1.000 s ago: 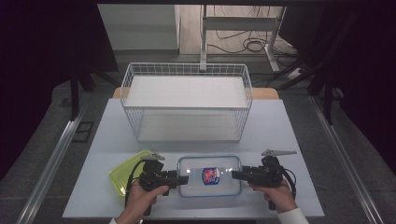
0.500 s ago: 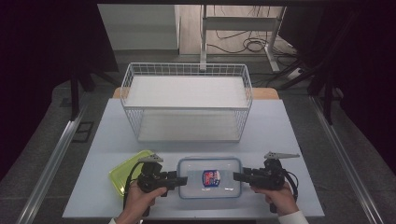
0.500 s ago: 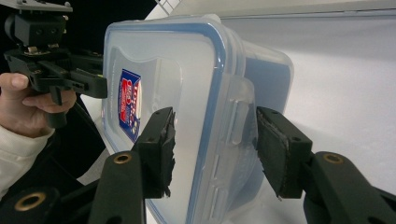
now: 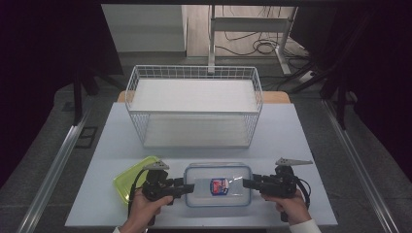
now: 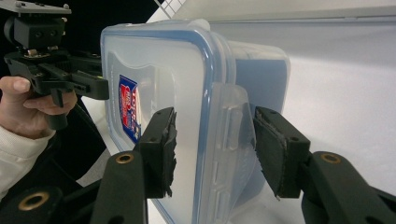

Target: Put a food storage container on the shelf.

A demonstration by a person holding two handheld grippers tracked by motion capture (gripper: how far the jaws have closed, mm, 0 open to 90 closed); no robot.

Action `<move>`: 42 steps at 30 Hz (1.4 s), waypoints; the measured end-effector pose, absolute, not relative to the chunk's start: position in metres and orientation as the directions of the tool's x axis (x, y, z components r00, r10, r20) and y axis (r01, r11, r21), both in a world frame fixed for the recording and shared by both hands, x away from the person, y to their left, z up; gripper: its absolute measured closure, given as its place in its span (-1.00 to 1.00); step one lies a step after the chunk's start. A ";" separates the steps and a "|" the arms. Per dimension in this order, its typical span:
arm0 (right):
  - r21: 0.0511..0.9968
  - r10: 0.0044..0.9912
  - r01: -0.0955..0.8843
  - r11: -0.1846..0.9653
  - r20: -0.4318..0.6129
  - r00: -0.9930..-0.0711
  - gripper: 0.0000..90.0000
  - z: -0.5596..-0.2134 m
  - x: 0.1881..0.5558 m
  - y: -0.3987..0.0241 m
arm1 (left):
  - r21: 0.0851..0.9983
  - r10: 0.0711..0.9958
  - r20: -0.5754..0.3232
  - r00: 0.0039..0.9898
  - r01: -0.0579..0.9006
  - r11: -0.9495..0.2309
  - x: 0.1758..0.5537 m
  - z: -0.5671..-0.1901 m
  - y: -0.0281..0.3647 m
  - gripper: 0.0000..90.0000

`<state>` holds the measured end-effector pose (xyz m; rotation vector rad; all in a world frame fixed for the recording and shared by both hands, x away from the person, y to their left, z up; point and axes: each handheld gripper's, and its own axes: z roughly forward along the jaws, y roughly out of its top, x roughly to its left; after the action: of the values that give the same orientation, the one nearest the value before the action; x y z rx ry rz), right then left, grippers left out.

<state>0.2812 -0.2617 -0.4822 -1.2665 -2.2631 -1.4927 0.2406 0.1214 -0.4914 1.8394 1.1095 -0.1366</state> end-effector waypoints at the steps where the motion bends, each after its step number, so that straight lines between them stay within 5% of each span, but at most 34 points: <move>1: 0.689 0.562 0.709 0.151 0.530 -0.635 0.11 -0.482 0.281 -0.262 | 0.665 0.630 -0.513 0.583 0.734 -0.138 0.240 -0.491 0.121 0.13; 42: 0.795 0.521 0.593 0.126 0.456 -0.722 0.13 -0.416 0.294 -0.252 | 0.766 0.620 -0.443 0.648 0.632 -0.113 0.252 -0.423 0.139 0.18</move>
<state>0.2944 -0.2523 -0.4160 -1.1433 -2.3066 -1.6821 0.2517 0.1388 -0.4233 1.7906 1.0075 -0.0142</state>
